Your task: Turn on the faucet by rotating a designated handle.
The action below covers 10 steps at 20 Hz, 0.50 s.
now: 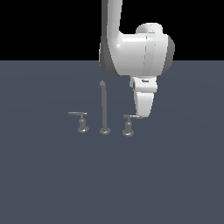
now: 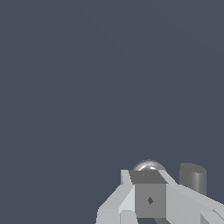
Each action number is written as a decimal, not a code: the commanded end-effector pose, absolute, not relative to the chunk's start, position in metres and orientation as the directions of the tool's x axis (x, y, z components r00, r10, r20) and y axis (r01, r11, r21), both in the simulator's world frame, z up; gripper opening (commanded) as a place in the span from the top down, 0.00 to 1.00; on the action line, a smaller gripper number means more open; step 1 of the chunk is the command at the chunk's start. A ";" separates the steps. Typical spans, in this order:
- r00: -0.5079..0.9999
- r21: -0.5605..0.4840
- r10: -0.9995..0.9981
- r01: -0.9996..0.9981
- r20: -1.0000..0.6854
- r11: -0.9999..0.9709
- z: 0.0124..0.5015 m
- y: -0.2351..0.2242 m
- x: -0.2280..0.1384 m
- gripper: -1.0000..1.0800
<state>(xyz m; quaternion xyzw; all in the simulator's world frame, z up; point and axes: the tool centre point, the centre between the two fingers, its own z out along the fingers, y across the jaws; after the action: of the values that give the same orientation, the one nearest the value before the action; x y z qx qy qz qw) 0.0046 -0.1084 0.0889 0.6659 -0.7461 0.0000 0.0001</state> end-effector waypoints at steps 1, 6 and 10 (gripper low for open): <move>-0.114 0.000 -0.994 -0.994 0.000 0.114 0.089 -0.112 -0.004 1.00; -0.108 -0.008 -0.994 -0.994 -0.001 0.108 0.089 -0.113 -0.006 1.00; -0.110 -0.006 -0.994 -0.994 -0.001 0.110 0.089 -0.110 -0.020 1.00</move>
<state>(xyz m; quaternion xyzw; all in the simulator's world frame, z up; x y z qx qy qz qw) -0.0109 -0.1124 0.0891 0.6668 -0.7452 0.0060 -0.0056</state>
